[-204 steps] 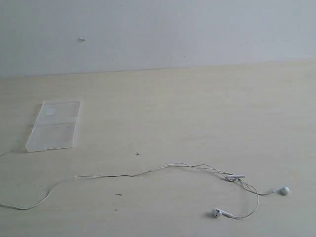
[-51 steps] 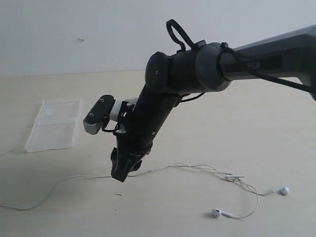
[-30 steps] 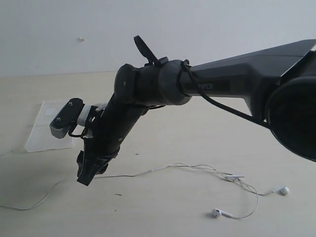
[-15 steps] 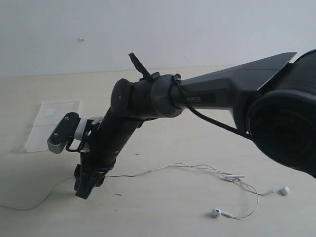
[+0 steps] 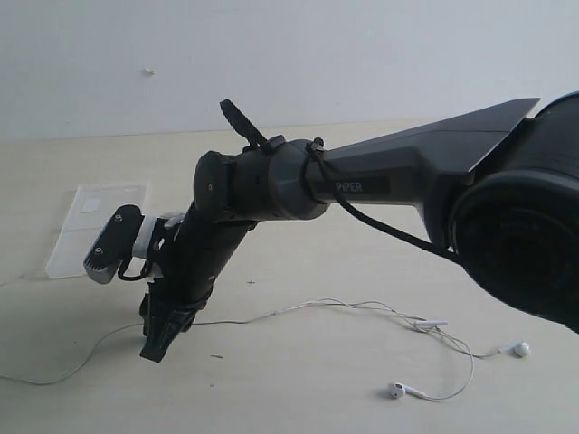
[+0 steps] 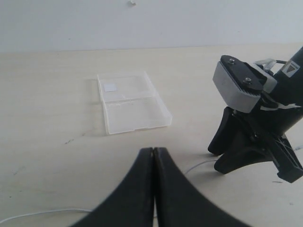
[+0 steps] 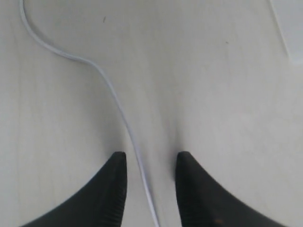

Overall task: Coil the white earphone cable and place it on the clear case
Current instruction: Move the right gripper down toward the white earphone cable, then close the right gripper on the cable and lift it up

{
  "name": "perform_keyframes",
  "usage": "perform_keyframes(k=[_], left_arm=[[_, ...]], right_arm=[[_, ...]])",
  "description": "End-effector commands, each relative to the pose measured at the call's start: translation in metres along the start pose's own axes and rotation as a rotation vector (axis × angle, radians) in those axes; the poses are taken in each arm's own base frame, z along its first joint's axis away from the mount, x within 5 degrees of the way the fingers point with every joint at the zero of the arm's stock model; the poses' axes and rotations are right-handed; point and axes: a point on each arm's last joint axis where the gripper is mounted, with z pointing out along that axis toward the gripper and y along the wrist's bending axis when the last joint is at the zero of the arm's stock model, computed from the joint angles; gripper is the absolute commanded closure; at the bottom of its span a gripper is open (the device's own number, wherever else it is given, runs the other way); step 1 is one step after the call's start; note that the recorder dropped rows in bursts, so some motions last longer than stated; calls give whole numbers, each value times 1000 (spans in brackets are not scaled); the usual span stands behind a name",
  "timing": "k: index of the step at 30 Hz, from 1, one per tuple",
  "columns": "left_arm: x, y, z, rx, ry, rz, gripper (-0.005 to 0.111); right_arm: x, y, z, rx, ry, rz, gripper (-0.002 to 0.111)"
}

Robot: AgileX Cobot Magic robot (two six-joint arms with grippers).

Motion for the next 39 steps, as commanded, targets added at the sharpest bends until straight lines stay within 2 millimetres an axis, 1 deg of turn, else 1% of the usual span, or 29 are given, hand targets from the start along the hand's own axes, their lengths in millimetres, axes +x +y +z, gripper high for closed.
perform_keyframes(k=[1, 2, 5, 11, 16, 20, 23, 26, 31, 35, 39], left_arm=[[-1, 0, 0, -3, -9, -2, 107], [-1, 0, 0, -3, -9, -2, 107], [-1, 0, 0, -3, -9, -2, 107], [-1, 0, 0, -3, -9, -2, 107], [-1, 0, 0, -3, -9, -2, 107], [-1, 0, 0, -3, -9, -2, 107], [-1, 0, 0, -3, -9, -2, 107], [-1, 0, 0, -3, -9, -2, 107], [-1, 0, 0, -3, -9, -2, 107], [-1, 0, 0, -3, -9, -2, 107], [-1, 0, 0, -3, -9, -2, 107]], right_arm=[[4, -1, 6, -6, 23, 14, 78], [5, -1, 8, -6, 29, 39, 80], [6, -2, 7, 5, 42, 35, 87], [9, -2, 7, 3, 72, 33, 108], [9, -2, 6, 12, 80, 82, 108], [4, -1, -4, 17, 68, 102, 108], [-3, -1, -18, 33, 47, 109, 108], [-10, -1, -37, 70, 40, 111, 108], [-23, 3, -82, 123, 29, 89, 108], [-35, 12, -121, 144, -21, 75, 108], [-42, 20, -160, 177, -52, 55, 108]])
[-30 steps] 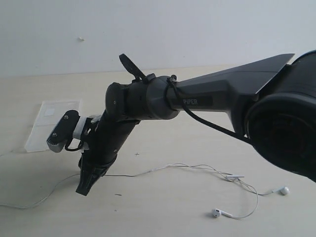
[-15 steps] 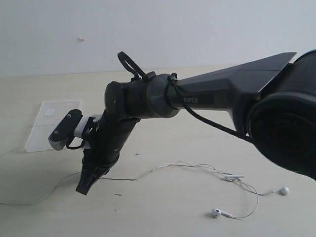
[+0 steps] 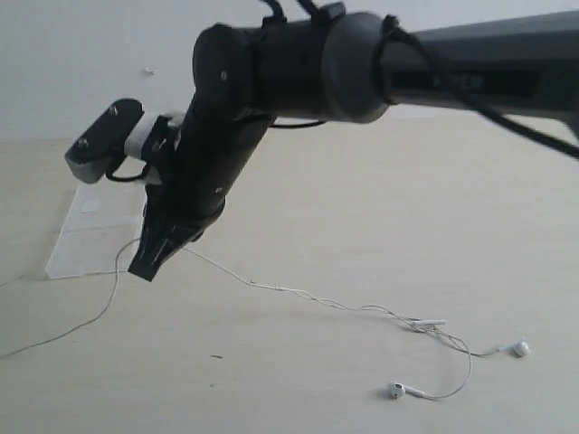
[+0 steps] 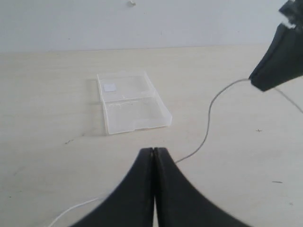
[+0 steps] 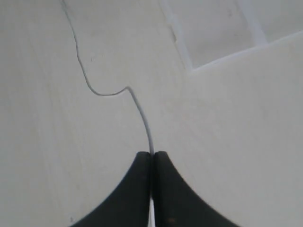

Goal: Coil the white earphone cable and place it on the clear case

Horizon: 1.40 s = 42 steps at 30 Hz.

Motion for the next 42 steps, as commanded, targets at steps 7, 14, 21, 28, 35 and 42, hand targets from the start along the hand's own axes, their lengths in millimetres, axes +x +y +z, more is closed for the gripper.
perform_keyframes(k=[7, 14, 21, 28, 35, 42], left_arm=[[-1, 0, 0, -3, -9, -2, 107], [-1, 0, 0, -3, -9, -2, 107], [-1, 0, 0, -3, -9, -2, 107], [-1, 0, 0, -3, -9, -2, 107], [-1, 0, 0, -3, -9, -2, 107], [-1, 0, 0, -3, -9, -2, 107]], right_arm=[[-18, 16, -124, 97, -169, -26, 108], [-21, 36, -222, 179, -376, -38, 108], [-39, 54, -305, 182, -644, -20, 108], [-45, 60, -340, 200, -753, -34, 108], [-47, 62, -349, 197, -791, -33, 108], [-48, 62, -355, 212, -838, -13, 108]])
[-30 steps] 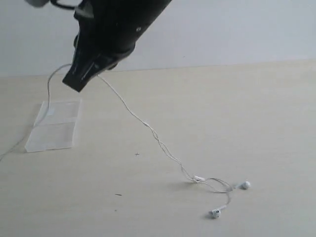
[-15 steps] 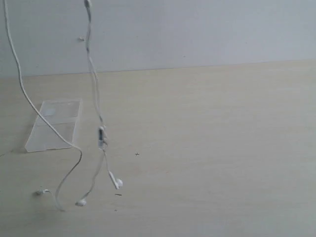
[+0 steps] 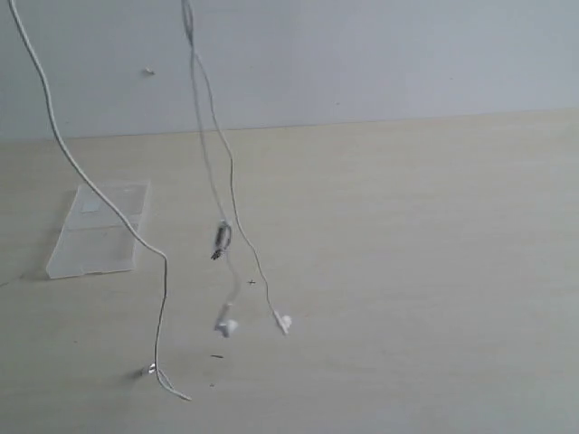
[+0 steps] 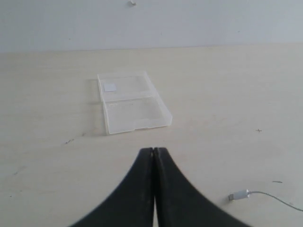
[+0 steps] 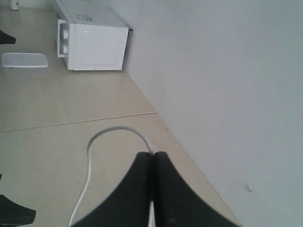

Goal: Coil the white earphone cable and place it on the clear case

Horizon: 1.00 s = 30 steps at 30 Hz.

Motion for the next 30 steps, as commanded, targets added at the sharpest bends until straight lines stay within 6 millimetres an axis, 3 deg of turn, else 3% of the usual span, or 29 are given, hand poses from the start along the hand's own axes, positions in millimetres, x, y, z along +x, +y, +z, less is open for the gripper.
perform_keyframes(k=[1, 10, 23, 30], left_arm=[[-1, 0, 0, -3, -9, -2, 107], [-1, 0, 0, -3, -9, -2, 107], [-1, 0, 0, -3, -9, -2, 107], [0, 5, -1, -58, -2, 140, 107]], right_arm=[[-11, -2, -9, 38, -89, 24, 108], [-31, 0, -34, 67, -249, 71, 108], [-35, 3, -41, 48, -279, 91, 108], [-35, 5, -46, 45, -278, 87, 108]])
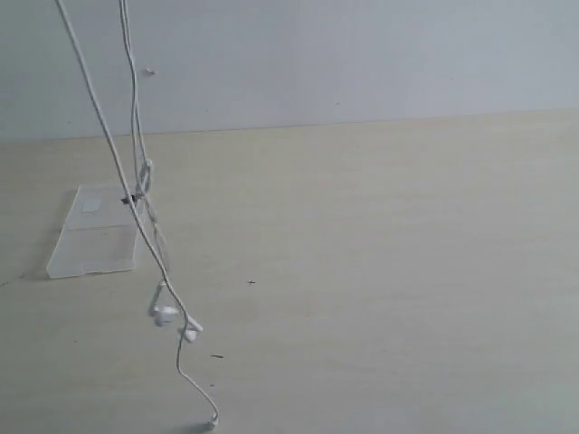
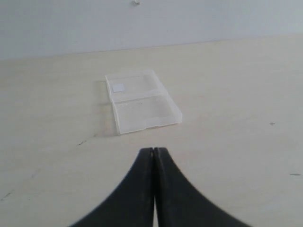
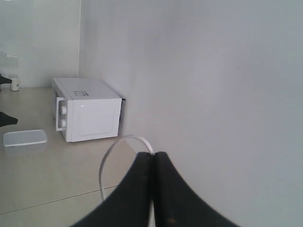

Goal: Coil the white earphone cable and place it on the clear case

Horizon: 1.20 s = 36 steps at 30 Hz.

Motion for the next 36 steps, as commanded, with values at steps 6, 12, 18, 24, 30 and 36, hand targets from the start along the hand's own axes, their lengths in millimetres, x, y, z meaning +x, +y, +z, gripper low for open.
perform_keyframes(k=[6, 12, 18, 24, 30, 36], left_arm=[[-1, 3, 0, -37, -8, 84, 107], [-1, 6, -1, -65, -1, 252, 107], [-13, 7, -2, -101, -138, 297, 107], [-33, 9, -7, -46, -385, -268, 107], [-51, 17, -18, 15, -643, -677, 107], [-86, 9, -38, 126, -660, -731, 107]], right_arm=[[-12, 4, -19, 1, -39, -12, 108], [-15, 6, -24, -2, -42, -9, 108], [-26, 7, -36, 20, -115, -12, 108], [-33, 8, -42, 21, -173, 7, 108], [-41, 7, -45, 31, -262, 43, 108], [-44, 6, -47, 46, -298, 45, 108]])
